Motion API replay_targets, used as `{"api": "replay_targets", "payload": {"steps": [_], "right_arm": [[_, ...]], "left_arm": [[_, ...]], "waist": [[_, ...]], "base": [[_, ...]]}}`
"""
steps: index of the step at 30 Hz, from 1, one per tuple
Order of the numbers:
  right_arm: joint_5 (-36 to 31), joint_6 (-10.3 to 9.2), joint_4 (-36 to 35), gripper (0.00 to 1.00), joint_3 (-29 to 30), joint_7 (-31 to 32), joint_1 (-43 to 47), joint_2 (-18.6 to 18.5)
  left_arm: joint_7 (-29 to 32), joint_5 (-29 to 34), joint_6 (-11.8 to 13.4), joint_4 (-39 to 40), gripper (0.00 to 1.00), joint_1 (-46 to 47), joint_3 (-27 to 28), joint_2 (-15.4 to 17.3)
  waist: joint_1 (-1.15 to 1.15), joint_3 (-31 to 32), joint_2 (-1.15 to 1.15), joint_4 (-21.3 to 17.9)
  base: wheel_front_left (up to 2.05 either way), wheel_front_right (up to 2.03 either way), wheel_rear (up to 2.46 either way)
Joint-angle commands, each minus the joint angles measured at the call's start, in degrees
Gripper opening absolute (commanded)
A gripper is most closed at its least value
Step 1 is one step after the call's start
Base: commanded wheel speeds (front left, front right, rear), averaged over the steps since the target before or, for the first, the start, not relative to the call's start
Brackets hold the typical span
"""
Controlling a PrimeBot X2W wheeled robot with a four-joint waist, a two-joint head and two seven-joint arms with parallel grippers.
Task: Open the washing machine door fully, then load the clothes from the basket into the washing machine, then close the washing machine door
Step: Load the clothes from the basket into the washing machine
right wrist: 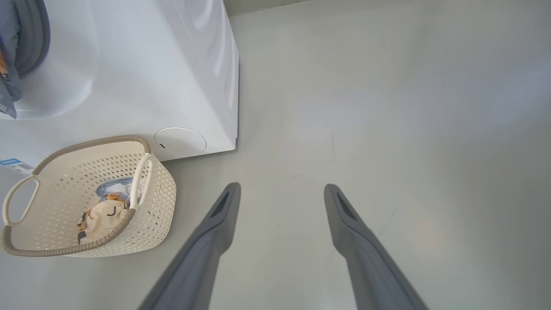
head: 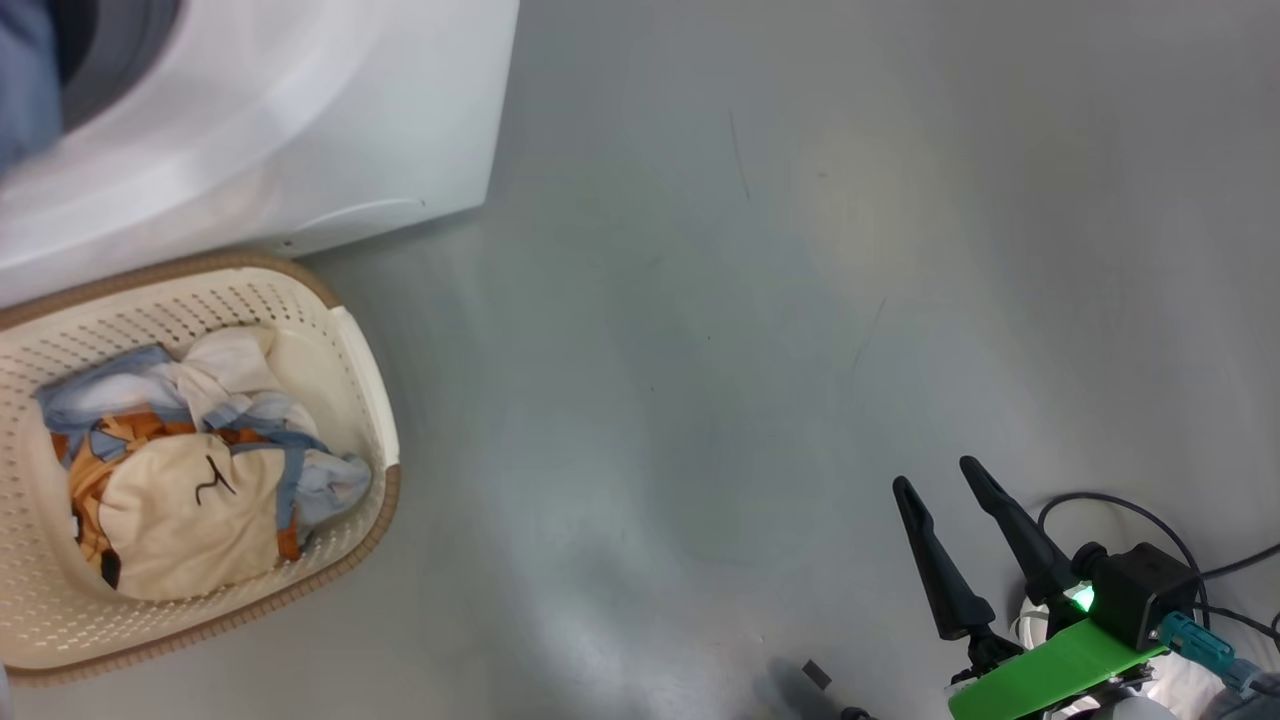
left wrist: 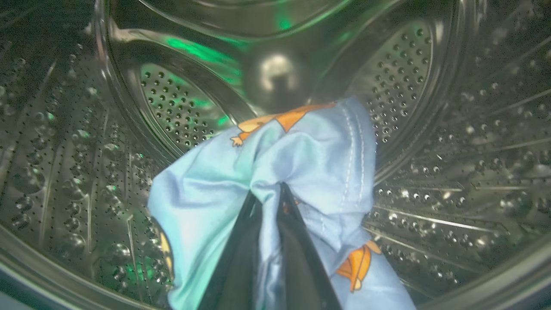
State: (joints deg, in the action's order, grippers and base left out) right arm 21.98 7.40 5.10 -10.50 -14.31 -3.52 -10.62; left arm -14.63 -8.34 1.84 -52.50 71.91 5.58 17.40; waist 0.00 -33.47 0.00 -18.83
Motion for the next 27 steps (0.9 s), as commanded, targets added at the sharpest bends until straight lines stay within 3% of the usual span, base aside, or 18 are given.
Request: {"api": "replay_targets", "payload": {"steps": [1,19,27], "right_arm": [[0.6,0.09,-1.2,1.00,-1.2,-0.7,0.8,-1.0],[1.6,0.09,-1.8,1.00,-1.8,-0.7,1.4,-0.5],[1.9,0.09,-1.0,1.00,-2.7,-0.7,1.1,-0.6]], "left_arm": [[-0.4,0.6,0.5,2.9,0.00,1.5,0.7,3.1],[-0.4,2.6,0.6,20.4,0.00,3.9,5.9,0.2],[-0.4,4.9,0.3,13.6,0.00,3.1,5.3,-0.2]], "waist": [[0.00,-1.1,0.00,-0.2],[0.00,-4.1,0.00,-1.2],[0.00,-3.7,0.00,-1.0]], "base": [[0.00,0.00,0.00],[0.00,0.00,0.00],[0.00,0.00,0.00]]}}
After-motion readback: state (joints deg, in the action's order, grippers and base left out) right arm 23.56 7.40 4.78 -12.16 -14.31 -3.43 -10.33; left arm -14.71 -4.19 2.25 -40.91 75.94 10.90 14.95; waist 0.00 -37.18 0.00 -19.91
